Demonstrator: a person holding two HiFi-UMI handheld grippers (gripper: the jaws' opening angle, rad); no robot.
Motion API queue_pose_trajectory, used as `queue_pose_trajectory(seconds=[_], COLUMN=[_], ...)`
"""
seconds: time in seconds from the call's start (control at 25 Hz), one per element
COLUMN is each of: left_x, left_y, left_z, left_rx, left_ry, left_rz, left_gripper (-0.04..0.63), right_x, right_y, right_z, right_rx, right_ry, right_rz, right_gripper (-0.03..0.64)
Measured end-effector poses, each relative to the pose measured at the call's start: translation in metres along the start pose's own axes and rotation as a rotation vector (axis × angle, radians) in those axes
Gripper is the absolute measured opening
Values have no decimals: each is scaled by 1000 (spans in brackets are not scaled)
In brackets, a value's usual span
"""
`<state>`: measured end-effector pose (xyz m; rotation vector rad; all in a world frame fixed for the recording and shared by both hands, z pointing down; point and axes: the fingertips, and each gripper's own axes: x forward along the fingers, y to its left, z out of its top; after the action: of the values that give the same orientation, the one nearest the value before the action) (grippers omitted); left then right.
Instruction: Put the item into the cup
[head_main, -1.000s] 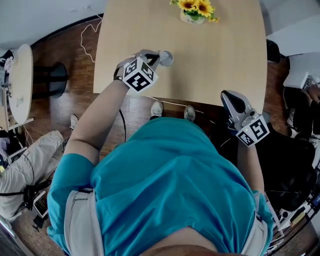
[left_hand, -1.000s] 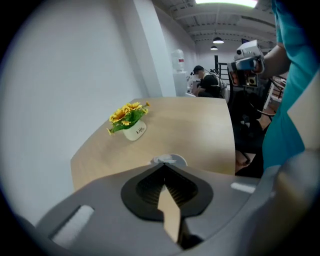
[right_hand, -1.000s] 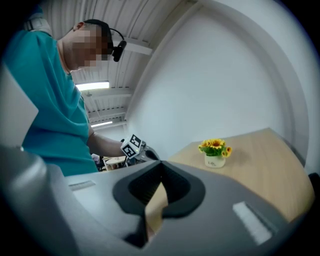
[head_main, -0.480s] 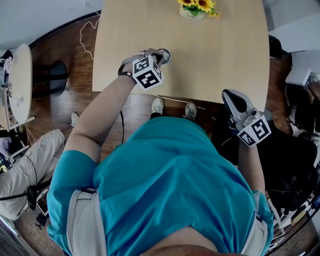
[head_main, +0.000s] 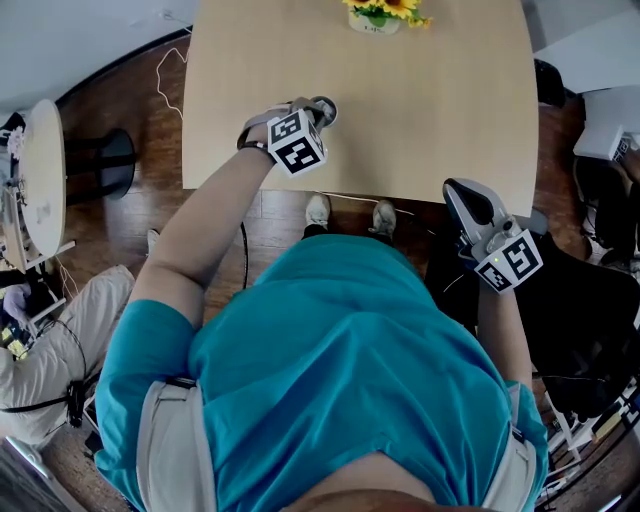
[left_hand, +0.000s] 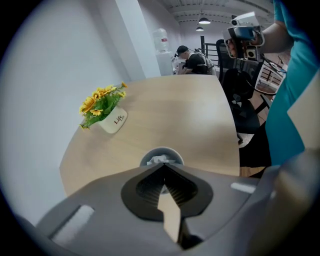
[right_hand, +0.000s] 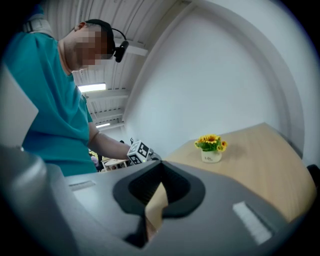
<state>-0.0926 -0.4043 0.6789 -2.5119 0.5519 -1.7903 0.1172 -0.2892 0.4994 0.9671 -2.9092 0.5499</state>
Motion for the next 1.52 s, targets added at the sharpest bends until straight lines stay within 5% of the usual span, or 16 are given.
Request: queue_pose_trajectory(seconds=[0.88,1.32,1.52], left_x=[38,-21,-97], left_y=[0,21,11], left_z=[4,26,44], left_rx=[0,-100,-236], left_ry=[59,-33,-176], left_rz=[-96,-20,52], left_gripper=[6,64,67], right_x=[-7,-13,-30], right_y=[-13,-22,-23], right_z=[-2,20,34], right_rx=[19,-7,-25], right_ry=[-8,-46,-69], right_rz=[-21,4,33], right_gripper=[0,0,0])
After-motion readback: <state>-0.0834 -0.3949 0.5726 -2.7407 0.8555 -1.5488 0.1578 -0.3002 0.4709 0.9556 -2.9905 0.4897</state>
